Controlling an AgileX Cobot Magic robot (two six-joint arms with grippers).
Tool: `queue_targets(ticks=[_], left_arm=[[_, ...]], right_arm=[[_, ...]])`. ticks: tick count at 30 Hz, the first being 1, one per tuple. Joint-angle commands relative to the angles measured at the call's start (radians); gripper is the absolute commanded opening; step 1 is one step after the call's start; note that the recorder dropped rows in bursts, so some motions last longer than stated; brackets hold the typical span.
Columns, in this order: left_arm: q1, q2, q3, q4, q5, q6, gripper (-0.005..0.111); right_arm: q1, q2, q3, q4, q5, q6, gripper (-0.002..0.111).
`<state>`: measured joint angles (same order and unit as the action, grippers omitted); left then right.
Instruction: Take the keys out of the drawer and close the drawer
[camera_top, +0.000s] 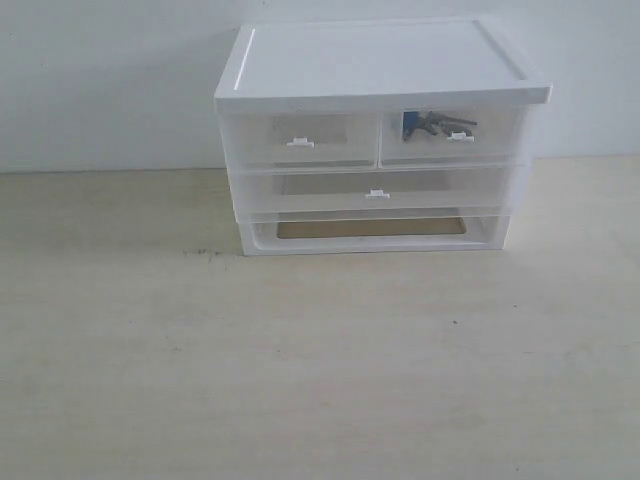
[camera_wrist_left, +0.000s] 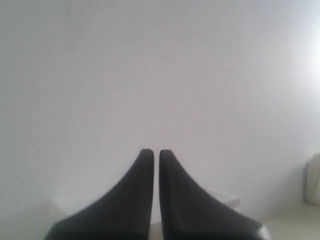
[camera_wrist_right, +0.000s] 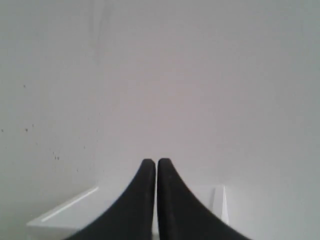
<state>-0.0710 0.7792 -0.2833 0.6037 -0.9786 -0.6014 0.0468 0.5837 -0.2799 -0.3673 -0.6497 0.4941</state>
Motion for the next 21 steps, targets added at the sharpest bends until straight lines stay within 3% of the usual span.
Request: queue_targets(ticks=[1,7,17,21], left_arm=[[0.003,0.253,-0.049,0.144,-0.137,-0.013,0.004],[0.0,0.585,-0.16,0.253,-0.205,0.099,0.004],[0.0,1.062,-0.45,0.294,-0.242,0.218,0.004],[-0.01,1.202,-0.584,0.312,-0.242,0.216,0.004]], right_arm=[[-0.006,0.224,-0.013,-0.032,-0.132,0.006,0.0],[-0.006,0.533,-0.038,-0.032,-0.28,-0.057,0.0],[-0.006,0.973,-0.323,-0.085,-0.249,-0.054,0.0],[-0.006,1.088,-0.438,-0.167,-0.217,0.047,0.0]])
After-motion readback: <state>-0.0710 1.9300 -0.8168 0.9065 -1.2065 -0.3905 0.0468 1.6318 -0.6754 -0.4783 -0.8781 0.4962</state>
